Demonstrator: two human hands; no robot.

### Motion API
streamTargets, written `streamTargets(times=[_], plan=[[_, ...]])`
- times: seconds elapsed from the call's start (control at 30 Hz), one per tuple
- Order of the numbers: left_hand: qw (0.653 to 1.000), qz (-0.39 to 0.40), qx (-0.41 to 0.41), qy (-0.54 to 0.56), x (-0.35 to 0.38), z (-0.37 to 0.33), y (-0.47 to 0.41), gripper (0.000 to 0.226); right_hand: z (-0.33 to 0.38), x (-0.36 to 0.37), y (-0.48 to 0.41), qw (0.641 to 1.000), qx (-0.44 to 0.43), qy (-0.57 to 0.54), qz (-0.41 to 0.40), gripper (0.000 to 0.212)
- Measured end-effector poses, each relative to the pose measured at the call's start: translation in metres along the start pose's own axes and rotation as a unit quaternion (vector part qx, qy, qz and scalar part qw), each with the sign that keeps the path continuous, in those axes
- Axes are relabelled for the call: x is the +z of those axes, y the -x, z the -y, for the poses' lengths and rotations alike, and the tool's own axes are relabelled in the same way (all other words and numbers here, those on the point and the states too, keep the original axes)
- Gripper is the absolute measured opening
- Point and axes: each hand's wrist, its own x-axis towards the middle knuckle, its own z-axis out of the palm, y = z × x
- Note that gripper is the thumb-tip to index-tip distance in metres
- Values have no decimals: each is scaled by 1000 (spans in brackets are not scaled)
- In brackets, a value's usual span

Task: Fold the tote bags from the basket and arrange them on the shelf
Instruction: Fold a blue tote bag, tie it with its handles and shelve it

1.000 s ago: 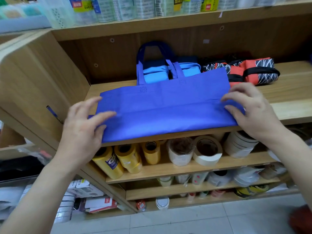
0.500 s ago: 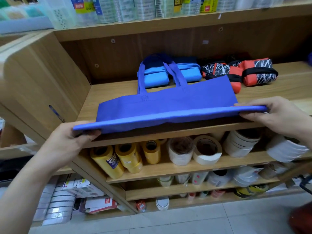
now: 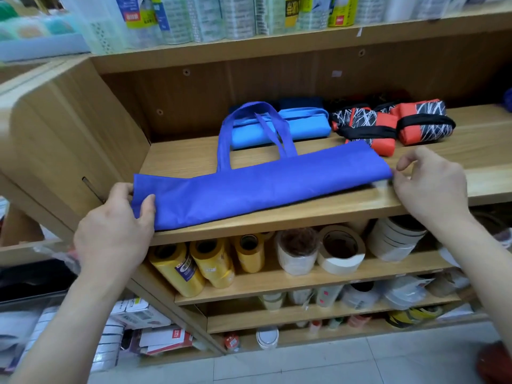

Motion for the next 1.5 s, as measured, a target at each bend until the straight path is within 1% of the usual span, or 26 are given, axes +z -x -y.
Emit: streamTargets(times=[0.13, 0.23, 0.27, 0.37, 0.4, 0.47, 0.5, 0.53, 0.57, 0.6, 0.63, 0.73, 0.83, 0.87, 0.93, 1.0, 1.07, 1.13, 1.2, 1.23, 1.27, 1.33, 1.37, 1.4, 1.43, 1.5], plan=[[998, 22, 5, -50, -4, -7, -2, 41, -1, -1, 0, 999, -36, -9, 23, 25], [996, 39, 28, -78, -3, -4, -6, 42, 8, -11, -2, 981, -4, -188, 40, 27], [995, 42, 29, -90, -3, -4, -7, 43, 12, -13, -3, 975, 2, -216, 50, 25], [991, 42, 31, -120, -7, -4, -10, 51, 19, -7, -2, 985, -17, -122, 118, 34], [991, 36, 56, -115, -9, -4, -10, 56, 21, -3, -1, 989, -11, -75, 124, 35], [975, 42, 202, -88, -8, -2, -12, 56, 25, 1, 1, 992, 10, -25, 126, 33], [955, 86, 275, -64, -8, 0, -14, 51, 27, 1, 0, 991, 19, -13, 130, 33], [935, 161, 311, -49, -7, 0, -16, 52, 31, -1, -2, 990, 29, -5, 138, 35], [915, 258, 306, -46, -7, 0, -15, 66, 34, -3, -3, 989, 34, -1, 146, 36], [898, 315, 303, -59, -6, 1, -13, 80, 37, -5, -3, 987, 40, 6, 154, 39], [888, 326, 313, -85, -6, 4, -12, 86, 39, -6, -4, 986, 45, 12, 158, 42], [872, 245, 400, -142, -5, 13, -6, 92, 45, -9, -5, 981, 54, 36, 185, 62], [861, 168, 437, -200, -8, 21, 1, 105, 53, -17, -8, 972, 84, 9, 218, 85], [853, 157, 450, -213, -10, 24, 4, 106, 54, -18, -9, 969, 99, -24, 227, 84], [847, 166, 454, -222, -15, 28, 11, 109, 54, -19, -11, 952, 116, -125, 256, 62], [846, 168, 447, -236, -22, 30, 16, 111, 55, -19, -14, 942, 87, -188, 264, 45], [845, 151, 446, -252, -25, 29, 22, 107, 62, -20, -20, 954, 46, -199, 221, 45], [845, 136, 456, -246, -29, 23, 30, 92, 79, -21, -25, 966, -20, -228, 120, 49], [848, 130, 455, -239, -32, 20, 39, 80, 100, -17, -27, 937, -42, -346, 5, 55], [853, 132, 444, -240, -32, 19, 43, 80, 110, -13, -28, 900, -10, -434, -27, 60], [859, 133, 433, -240, -30, 18, 47, 84, 119, -9, -29, 845, 34, -533, -33, 67], [869, 138, 411, -239, -26, 13, 55, 78, 133, 5, -28, 727, 109, -678, 24, 69], [873, 144, 405, -232, -23, 9, 61, 73, 139, 13, -23, 706, 122, -695, 62, 62], [871, 151, 408, -226, -21, 5, 66, 68, 143, 21, -16, 719, 120, -678, 91, 52], [867, 173, 414, -219, -20, 2, 71, 61, 146, 29, -8, 749, 107, -646, 101, 44], [863, 212, 429, -163, -27, -4, 74, 56, 148, 39, 0, 794, 75, -598, 79, 39]])
